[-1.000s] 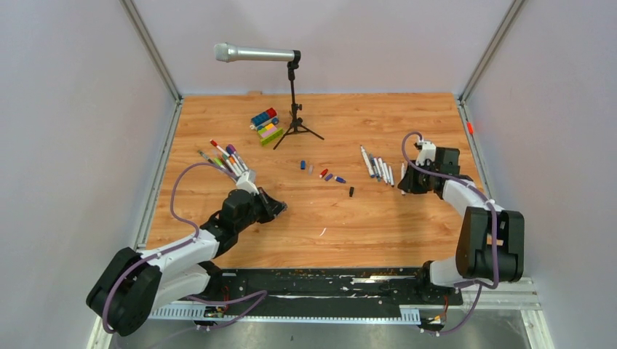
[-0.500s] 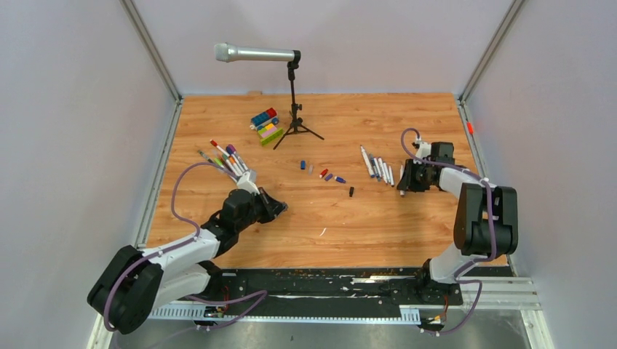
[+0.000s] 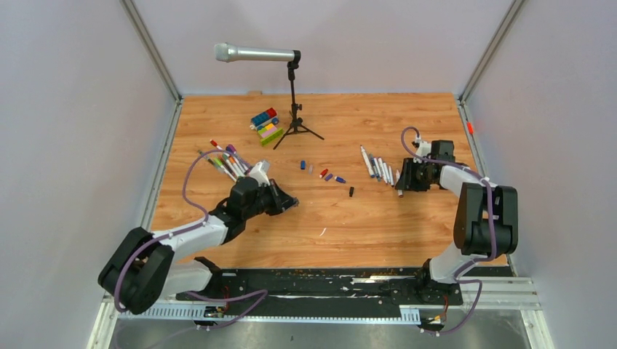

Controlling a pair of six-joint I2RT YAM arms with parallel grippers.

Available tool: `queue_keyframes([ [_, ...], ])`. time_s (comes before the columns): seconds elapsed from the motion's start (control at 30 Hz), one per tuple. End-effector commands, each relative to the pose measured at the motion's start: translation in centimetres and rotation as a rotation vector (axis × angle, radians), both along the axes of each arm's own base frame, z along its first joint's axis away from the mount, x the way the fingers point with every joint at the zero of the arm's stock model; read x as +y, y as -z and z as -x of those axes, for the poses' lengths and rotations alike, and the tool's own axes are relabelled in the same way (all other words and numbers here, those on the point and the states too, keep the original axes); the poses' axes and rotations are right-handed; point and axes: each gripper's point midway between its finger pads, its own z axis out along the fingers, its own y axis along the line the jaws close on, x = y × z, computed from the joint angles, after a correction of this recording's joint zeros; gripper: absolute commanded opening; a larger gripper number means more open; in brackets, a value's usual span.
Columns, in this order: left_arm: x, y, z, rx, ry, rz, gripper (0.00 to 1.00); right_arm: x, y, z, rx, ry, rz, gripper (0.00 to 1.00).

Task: Open the pen caps
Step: Place the pen at the center of the board, then place the pen cap at the center of the board.

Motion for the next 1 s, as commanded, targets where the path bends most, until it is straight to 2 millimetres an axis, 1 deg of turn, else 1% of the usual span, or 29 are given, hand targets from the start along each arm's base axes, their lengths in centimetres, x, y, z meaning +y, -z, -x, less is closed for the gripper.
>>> queue_keyframes([
  [0.0, -3.7, -3.2, -0.2, -0.053, 0.17, 0.068, 0.0, -0.2, -3.3, -1.2, -0.097, -0.039, 0.023, 0.38],
  [0.13, -7.9, -3.9, 0.1, -0.077, 0.268, -0.014, 0.0, -0.1, -5.2, -1.1, -0.151, -0.096, 0.038, 0.39],
  [0.23, -10.6, -3.7, 0.2, -0.077, 0.305, -0.101, 0.0, 0.0, -6.6, -0.7, -0.192, -0.15, 0.03, 0.39],
  [0.37, -13.2, -2.6, -0.3, -0.054, 0.313, -0.251, 0.0, 0.1, -8.3, -0.3, -0.245, -0.198, -0.008, 0.39],
  [0.5, -15.5, -1.8, -1.1, -0.052, 0.323, -0.375, 0.01, -0.2, -8.7, -0.2, -0.256, -0.195, -0.026, 0.39],
  [0.63, -17.9, -1.1, -2.2, -0.05, 0.345, -0.451, 0.02, -0.5, -9.0, -0.2, -0.261, -0.19, -0.029, 0.39],
  [0.8, -20.9, 0.0, -3.5, -0.045, 0.376, -0.49, 0.04, -0.6, -9.1, -0.2, -0.263, -0.191, -0.035, 0.39],
  [0.83, -21.2, 0.1, -3.7, -0.044, 0.381, -0.498, 0.04, -0.6, -9.1, -0.2, -0.263, -0.192, -0.037, 0.39],
  [0.87, -21.4, 0.7, -3.9, -0.038, 0.384, -0.513, 0.04, -0.6, -9.1, -0.2, -0.262, -0.191, -0.037, 0.39],
  [0.97, -21.9, 1.6, -4.5, -0.035, 0.39, -0.541, 0.05, -0.6, -9.2, -0.2, -0.263, -0.191, -0.042, 0.39],
])
